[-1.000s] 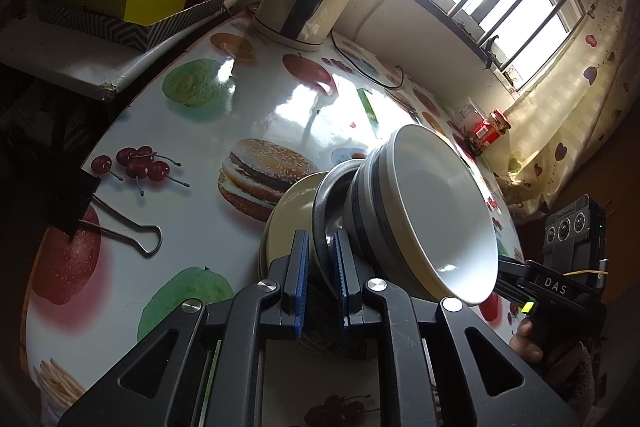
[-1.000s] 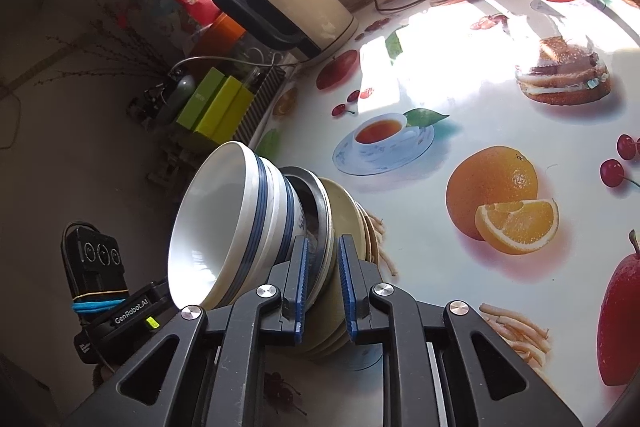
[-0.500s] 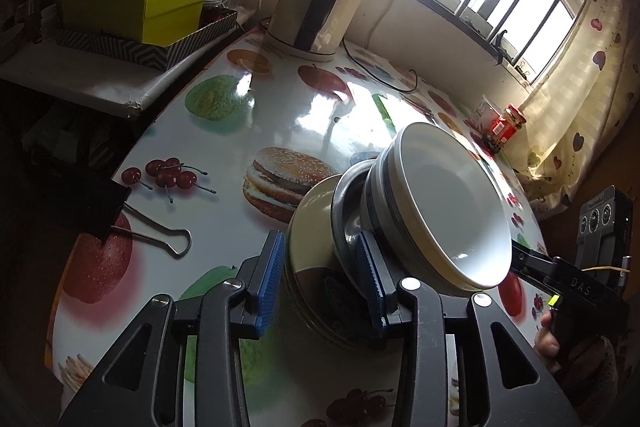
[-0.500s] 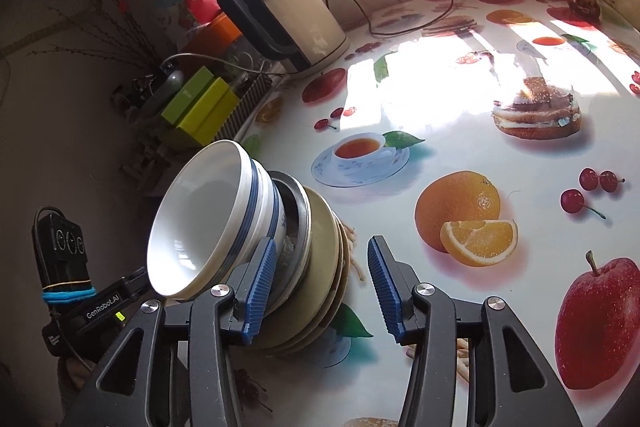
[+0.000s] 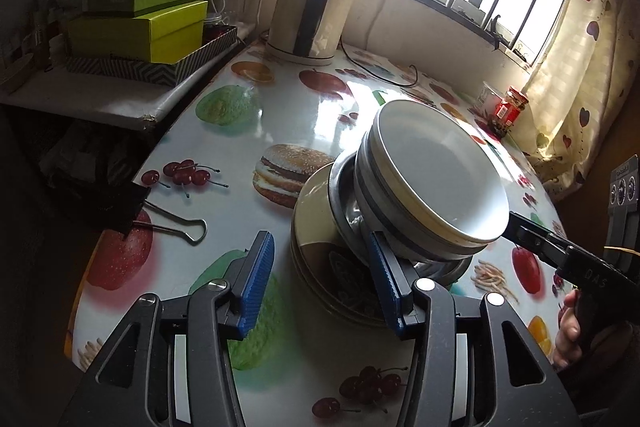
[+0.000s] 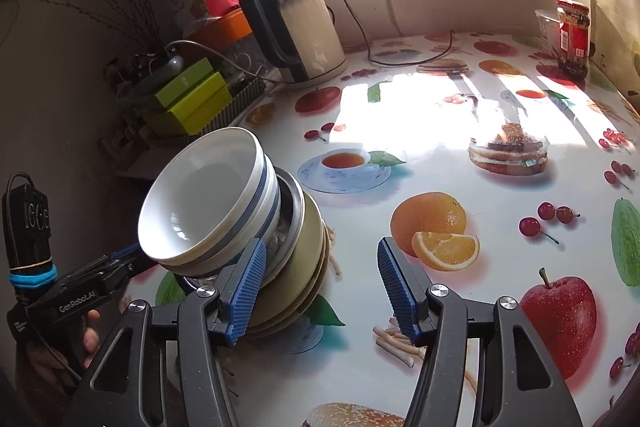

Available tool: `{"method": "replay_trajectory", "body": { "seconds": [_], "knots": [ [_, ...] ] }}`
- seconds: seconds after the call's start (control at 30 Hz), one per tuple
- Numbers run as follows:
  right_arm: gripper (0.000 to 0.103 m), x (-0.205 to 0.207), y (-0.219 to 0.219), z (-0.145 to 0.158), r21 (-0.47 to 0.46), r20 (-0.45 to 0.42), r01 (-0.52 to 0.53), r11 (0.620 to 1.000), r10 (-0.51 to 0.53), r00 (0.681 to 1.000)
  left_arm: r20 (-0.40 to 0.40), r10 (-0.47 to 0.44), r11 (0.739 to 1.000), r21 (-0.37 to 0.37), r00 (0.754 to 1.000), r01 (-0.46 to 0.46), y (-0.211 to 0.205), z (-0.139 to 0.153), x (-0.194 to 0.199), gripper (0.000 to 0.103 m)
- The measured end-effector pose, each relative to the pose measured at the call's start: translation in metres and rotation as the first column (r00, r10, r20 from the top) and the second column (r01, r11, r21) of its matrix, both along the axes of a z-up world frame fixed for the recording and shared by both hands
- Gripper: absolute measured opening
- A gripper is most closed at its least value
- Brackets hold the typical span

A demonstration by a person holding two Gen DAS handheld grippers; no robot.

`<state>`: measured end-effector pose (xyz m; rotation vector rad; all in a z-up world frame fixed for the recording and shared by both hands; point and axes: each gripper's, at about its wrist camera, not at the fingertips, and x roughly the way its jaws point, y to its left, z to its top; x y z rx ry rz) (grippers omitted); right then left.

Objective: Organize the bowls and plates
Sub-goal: 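Open both grippers and release the steel bowl, then withdraw both grippers from the stacked dishes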

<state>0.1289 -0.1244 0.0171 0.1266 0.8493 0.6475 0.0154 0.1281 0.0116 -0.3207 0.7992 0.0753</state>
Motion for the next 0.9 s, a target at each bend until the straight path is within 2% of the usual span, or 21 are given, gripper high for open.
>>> {"method": "replay_trajectory", "body": {
  "seconds": [0.23,0.3,0.4,0.57,0.7,0.77,0.9],
  "knots": [
    [0.061,-0.022,0.002,-0.001,-0.07,0.055,0.0,0.998,0.003,0.998,-0.016,0.011,0.997,0.077,1.0,-0.01,-0.012,-0.009,-0.014,0.05],
    [0.063,-0.026,0.001,-0.004,-0.081,0.055,0.008,0.997,-0.004,0.998,-0.016,0.009,0.997,0.076,1.0,-0.008,-0.015,-0.012,-0.018,0.05],
    [0.064,-0.034,0.002,-0.009,-0.091,0.061,0.005,0.996,0.001,0.998,-0.013,-0.004,0.993,0.118,1.0,0.005,-0.024,-0.016,-0.022,0.051],
    [0.068,-0.049,0.009,-0.016,-0.137,0.086,-0.013,0.991,0.025,0.996,-0.024,-0.021,0.992,0.123,0.999,0.024,-0.034,-0.023,-0.026,0.051],
    [0.076,-0.06,0.015,-0.027,-0.177,0.085,-0.02,0.984,0.035,0.996,-0.047,-0.008,0.988,0.154,0.999,0.016,-0.039,-0.033,-0.03,0.054],
    [0.076,-0.065,0.017,-0.035,-0.199,0.069,-0.032,0.979,0.047,0.997,-0.074,-0.002,0.982,0.187,0.997,0.016,-0.043,-0.039,-0.032,0.054],
    [0.076,-0.071,0.017,-0.049,-0.206,0.027,-0.034,0.978,0.041,0.999,-0.079,0.011,0.98,0.2,0.997,0.005,-0.045,-0.042,-0.036,0.054]
  ]
}}
